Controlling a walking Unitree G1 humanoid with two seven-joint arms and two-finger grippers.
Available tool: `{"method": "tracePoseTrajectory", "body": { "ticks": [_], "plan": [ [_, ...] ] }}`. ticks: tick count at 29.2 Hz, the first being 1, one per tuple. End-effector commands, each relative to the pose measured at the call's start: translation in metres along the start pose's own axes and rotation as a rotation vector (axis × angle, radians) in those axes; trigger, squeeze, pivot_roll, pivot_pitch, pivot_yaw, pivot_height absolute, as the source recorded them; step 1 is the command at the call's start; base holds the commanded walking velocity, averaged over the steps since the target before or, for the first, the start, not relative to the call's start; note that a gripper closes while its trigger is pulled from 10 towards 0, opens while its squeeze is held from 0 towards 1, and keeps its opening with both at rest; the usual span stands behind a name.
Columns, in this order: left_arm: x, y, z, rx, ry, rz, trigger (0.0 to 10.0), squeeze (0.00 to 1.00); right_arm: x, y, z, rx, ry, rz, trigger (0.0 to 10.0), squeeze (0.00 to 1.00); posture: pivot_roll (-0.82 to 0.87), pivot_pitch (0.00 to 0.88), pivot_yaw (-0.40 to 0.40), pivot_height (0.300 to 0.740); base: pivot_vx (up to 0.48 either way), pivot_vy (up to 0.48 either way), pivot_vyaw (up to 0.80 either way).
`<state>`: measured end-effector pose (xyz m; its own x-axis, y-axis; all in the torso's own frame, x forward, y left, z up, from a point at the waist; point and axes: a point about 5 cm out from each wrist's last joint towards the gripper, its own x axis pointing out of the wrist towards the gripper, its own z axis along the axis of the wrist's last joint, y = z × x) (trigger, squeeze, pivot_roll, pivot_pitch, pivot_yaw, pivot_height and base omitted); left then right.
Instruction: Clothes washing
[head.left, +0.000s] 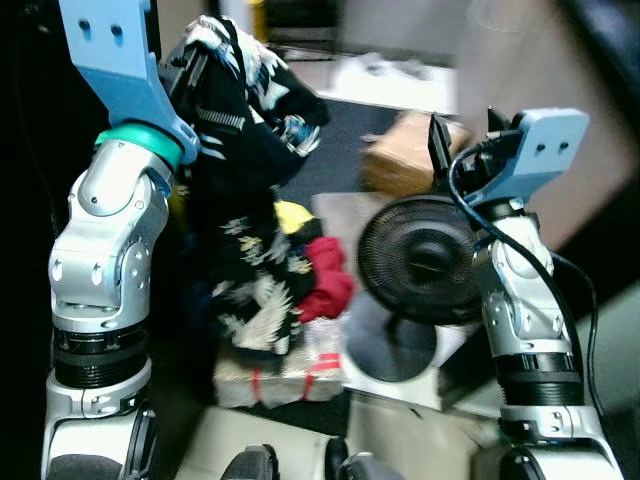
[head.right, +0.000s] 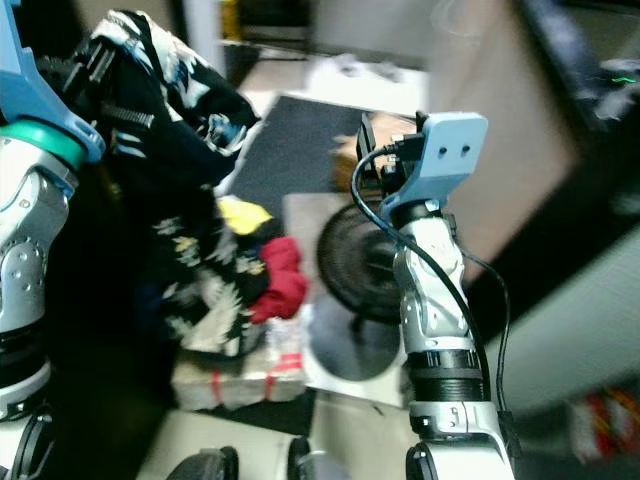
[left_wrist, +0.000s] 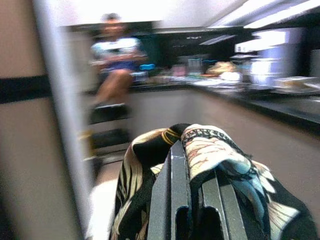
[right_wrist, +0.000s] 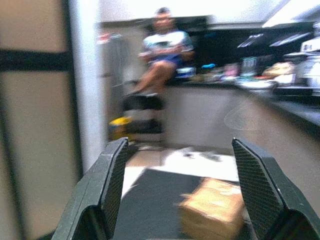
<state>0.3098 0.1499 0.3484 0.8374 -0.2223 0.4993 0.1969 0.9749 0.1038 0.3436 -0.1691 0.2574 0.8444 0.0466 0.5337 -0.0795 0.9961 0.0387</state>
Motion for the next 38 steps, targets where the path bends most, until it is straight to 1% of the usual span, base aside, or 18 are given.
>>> {"method": "tracePoseTrajectory", "body": {
  "ticks": [1,19,25,29,30,31,32,33,34,35,36,38],
  "plan": [
    [-0.002,-0.004,0.004,-0.001,-0.005,-0.019,10.0,0.0,-0.003,-0.003,-0.004,0.006,0.018,-0.014,10.0,0.0,0.05,0.05,0.033,0.74,0.0,0.0,-0.8],
    [-0.003,-0.003,0.005,0.002,0.012,-0.029,10.0,0.0,-0.002,-0.003,-0.001,0.025,0.012,-0.037,10.0,0.0,0.06,0.052,0.034,0.74,0.0,0.0,-0.8],
    [-0.004,-0.003,0.003,-0.004,0.022,-0.03,10.0,0.0,-0.002,0.0,-0.002,0.031,0.014,-0.032,10.0,0.0,0.06,0.052,0.037,0.74,0.0,0.0,-0.8],
    [-0.005,-0.002,0.001,-0.011,0.031,-0.03,10.0,0.0,-0.003,0.004,-0.002,0.038,0.014,-0.026,10.0,0.0,0.06,0.053,0.037,0.74,0.0,0.0,-0.8],
    [-0.005,-0.002,0.0,-0.014,0.035,-0.031,10.0,0.0,-0.003,0.007,-0.002,0.039,0.011,-0.018,10.0,0.0,0.06,0.053,0.038,0.74,0.0,0.0,-0.8],
    [-0.008,-0.004,-0.001,-0.028,0.033,-0.04,10.0,0.0,-0.003,0.014,0.004,0.009,-0.023,0.005,10.0,0.0,0.06,0.054,0.038,0.74,0.0,0.0,-0.8],
    [-0.008,-0.004,-0.001,-0.028,0.033,-0.04,10.0,0.0,-0.003,0.014,0.004,0.009,-0.023,0.005,10.0,0.0,0.06,0.054,0.038,0.74,0.0,0.0,-0.8],
    [-0.009,-0.005,0.0,-0.041,0.026,-0.051,10.0,0.0,0.0,0.021,0.014,-0.036,-0.076,0.032,10.0,0.0,0.07,0.054,0.038,0.74,0.0,0.0,-0.8],
    [-0.009,-0.005,0.0,-0.041,0.026,-0.051,10.0,0.0,0.0,0.021,0.014,-0.036,-0.076,0.032,10.0,0.0,0.07,0.054,0.038,0.74,0.0,0.0,-0.8],
    [-0.01,-0.006,0.001,-0.049,0.021,-0.059,10.0,0.0,0.001,0.026,0.022,-0.067,-0.114,0.05,10.0,0.0,0.07,0.054,0.038,0.74,0.0,0.0,-0.8],
    [-0.011,-0.007,0.002,-0.053,0.017,-0.063,10.0,0.0,0.006,0.029,0.034,-0.095,-0.171,0.063,10.0,0.0,0.07,0.052,0.04,0.74,0.0,0.0,-0.8],
    [-0.011,-0.007,0.002,-0.053,0.017,-0.063,10.0,0.0,0.006,0.029,0.034,-0.095,-0.171,0.063,10.0,0.0,0.07,0.052,0.04,0.74,0.0,0.0,-0.8]
  ]
}}
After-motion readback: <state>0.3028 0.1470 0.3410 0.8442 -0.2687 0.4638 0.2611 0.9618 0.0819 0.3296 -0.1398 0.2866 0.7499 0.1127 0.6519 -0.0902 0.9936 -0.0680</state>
